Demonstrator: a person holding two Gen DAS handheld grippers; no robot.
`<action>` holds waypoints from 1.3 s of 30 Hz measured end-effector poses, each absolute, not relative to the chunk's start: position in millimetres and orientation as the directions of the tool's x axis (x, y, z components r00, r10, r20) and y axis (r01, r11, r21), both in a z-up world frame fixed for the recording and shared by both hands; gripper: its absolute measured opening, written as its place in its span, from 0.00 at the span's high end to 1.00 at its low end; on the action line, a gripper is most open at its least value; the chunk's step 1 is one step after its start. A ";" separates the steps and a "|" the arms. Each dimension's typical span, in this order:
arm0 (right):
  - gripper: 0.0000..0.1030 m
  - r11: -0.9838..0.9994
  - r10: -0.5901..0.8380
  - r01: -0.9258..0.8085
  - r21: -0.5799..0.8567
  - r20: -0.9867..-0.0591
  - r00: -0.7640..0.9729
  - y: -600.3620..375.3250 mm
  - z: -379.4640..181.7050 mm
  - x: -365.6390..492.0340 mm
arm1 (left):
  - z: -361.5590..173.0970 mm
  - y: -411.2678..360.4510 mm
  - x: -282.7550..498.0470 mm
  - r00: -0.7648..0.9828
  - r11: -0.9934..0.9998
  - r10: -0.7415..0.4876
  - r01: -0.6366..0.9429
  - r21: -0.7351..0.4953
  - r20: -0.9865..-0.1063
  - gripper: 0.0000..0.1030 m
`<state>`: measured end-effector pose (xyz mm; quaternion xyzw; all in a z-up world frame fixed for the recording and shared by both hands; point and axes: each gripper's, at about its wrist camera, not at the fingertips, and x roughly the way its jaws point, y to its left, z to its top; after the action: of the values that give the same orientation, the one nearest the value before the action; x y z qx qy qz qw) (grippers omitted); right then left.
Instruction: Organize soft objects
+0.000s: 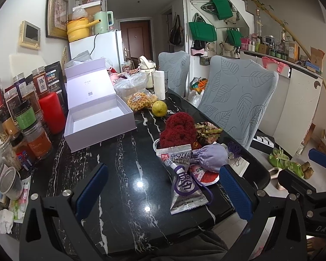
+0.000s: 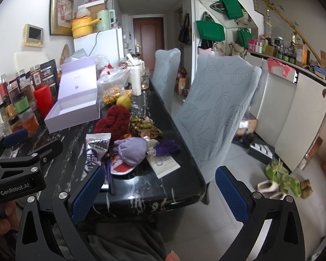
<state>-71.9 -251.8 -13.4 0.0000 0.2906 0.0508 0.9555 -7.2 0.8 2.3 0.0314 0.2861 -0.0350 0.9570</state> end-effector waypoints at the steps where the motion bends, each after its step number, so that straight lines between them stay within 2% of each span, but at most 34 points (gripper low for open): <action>1: 0.00 0.995 0.098 -0.098 0.030 -0.555 0.826 -251.8 -13.5 -72.0 | 2.3 0.5 -7.2 0.834 0.996 -0.048 0.085 0.041 -0.550 0.00; 39: 0.00 0.995 0.095 -0.094 0.031 -0.567 0.818 -251.5 -16.0 -69.4 | 2.5 -2.5 -8.9 0.829 0.995 -0.055 0.089 0.033 -0.556 0.00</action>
<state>-69.4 -251.5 -16.0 0.0009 0.2973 0.0496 0.9535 -8.9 -2.5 2.5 0.0288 0.2898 -0.0377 0.9559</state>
